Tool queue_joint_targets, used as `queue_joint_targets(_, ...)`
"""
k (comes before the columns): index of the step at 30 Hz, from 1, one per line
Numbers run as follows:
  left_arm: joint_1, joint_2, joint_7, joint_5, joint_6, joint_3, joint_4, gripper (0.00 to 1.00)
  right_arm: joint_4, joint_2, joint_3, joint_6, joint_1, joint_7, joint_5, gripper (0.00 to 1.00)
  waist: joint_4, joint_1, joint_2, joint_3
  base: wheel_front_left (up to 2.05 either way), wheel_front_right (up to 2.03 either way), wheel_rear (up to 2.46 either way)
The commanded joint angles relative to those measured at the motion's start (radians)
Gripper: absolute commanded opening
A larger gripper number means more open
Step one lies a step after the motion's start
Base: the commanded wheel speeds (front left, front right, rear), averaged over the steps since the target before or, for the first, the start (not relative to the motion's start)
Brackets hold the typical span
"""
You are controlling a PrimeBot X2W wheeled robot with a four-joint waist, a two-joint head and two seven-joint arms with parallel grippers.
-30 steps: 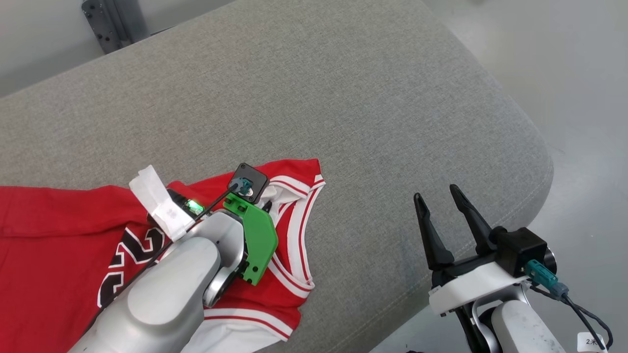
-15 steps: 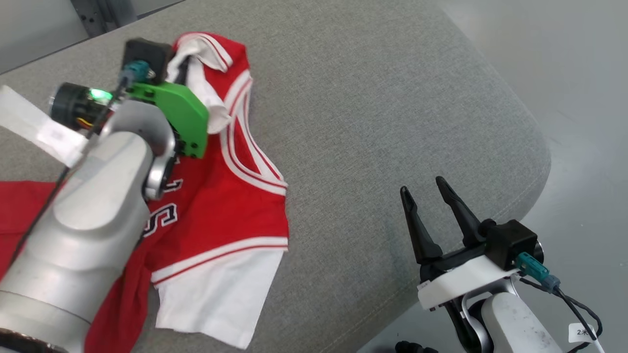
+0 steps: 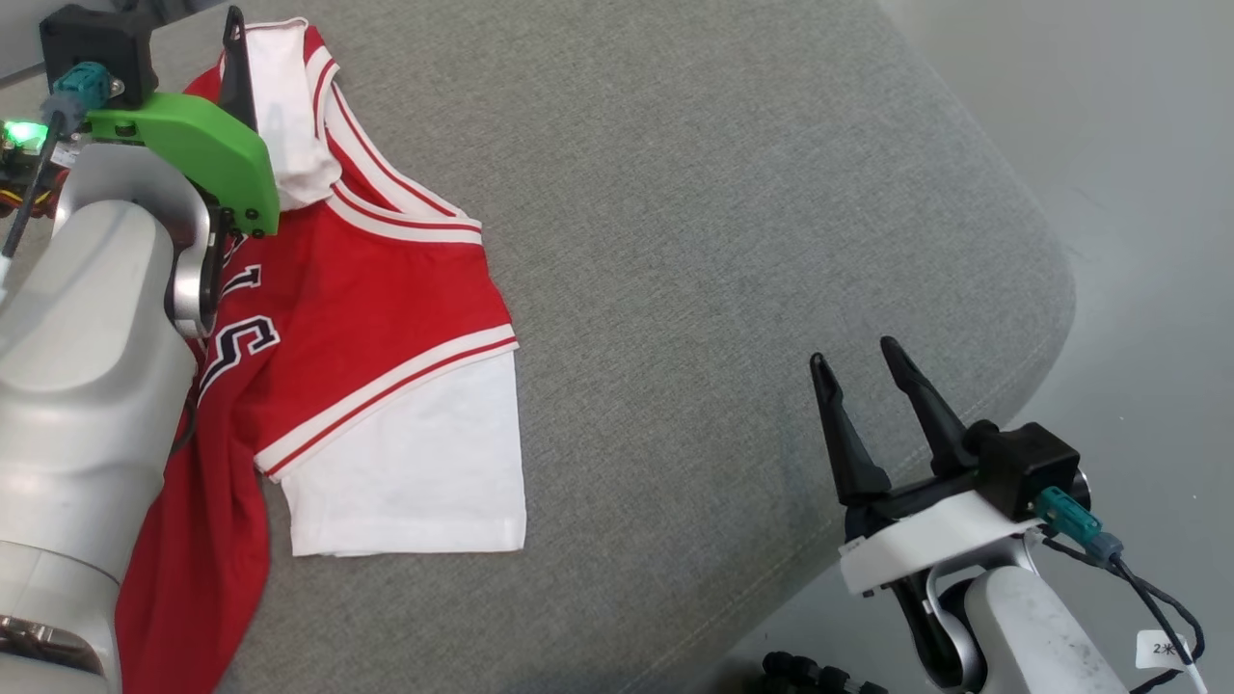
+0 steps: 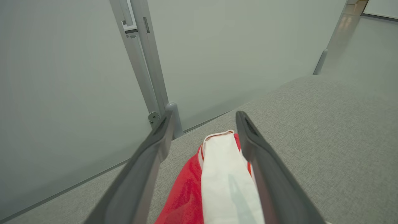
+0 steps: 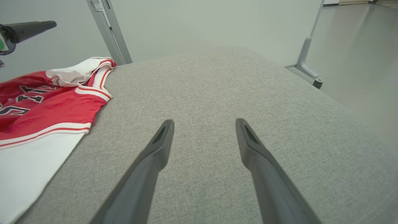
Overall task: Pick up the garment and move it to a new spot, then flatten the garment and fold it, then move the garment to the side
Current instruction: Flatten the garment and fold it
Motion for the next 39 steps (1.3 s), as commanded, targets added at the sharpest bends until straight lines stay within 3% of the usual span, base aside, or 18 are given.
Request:
queue_joint_targets(1,0.033,0.001,-0.035,-0.001,0.006,0.003,-0.015,1.00,-0.008,0.000,-0.018,0.000,0.004,-0.003,-0.014,1.00,0.037,0.0000,0.0000,-0.019,0.00,0.00,0.00)
queue_joint_targets(6,0.178,0.018,-0.127,-0.025,0.032,0.041,-0.177,1.00,-0.054,-0.001,-0.089,0.000,0.018,-0.003,-0.084,1.00,0.112,0.0000,0.0000,-0.080,0.00,0.00,0.00)
queue_joint_targets(15,0.697,0.065,-0.140,-0.018,0.150,0.188,-0.619,1.00,-0.133,-0.022,-0.182,0.000,0.055,-0.003,-0.224,1.00,0.265,0.0000,0.0000,-0.226,0.00,0.00,0.00)
queue_joint_targets(18,0.858,0.032,-0.140,0.003,0.148,0.256,-0.710,1.00,-0.136,-0.043,-0.187,0.000,0.069,-0.003,-0.234,1.00,0.313,0.0000,0.0000,-0.264,0.00,0.00,0.00)
queue_joint_targets(21,0.997,-0.010,-0.140,0.042,0.133,0.312,-0.768,1.00,-0.124,-0.056,-0.192,0.000,0.091,-0.003,-0.237,1.00,0.358,0.0000,0.0000,-0.300,0.00,0.00,0.00)
queue_joint_targets(28,1.221,-0.127,-0.140,0.170,0.052,0.456,-0.857,1.00,-0.086,-0.052,-0.194,0.000,0.151,-0.003,-0.233,1.00,0.441,0.0000,0.0000,-0.362,0.00,0.00,0.00)
queue_joint_targets(36,1.299,-0.234,-0.140,0.263,-0.117,0.586,-0.796,1.00,-0.017,-0.021,-0.187,0.000,0.193,-0.003,-0.219,1.00,0.482,0.0000,0.0000,-0.388,0.00,0.00,0.00)
queue_joint_targets(39,1.297,-0.256,-0.140,0.297,-0.160,0.628,-0.768,1.00,0.008,-0.012,-0.177,0.000,0.191,-0.003,-0.216,1.00,0.482,0.0000,0.0000,-0.392,0.00,0.00,0.00)
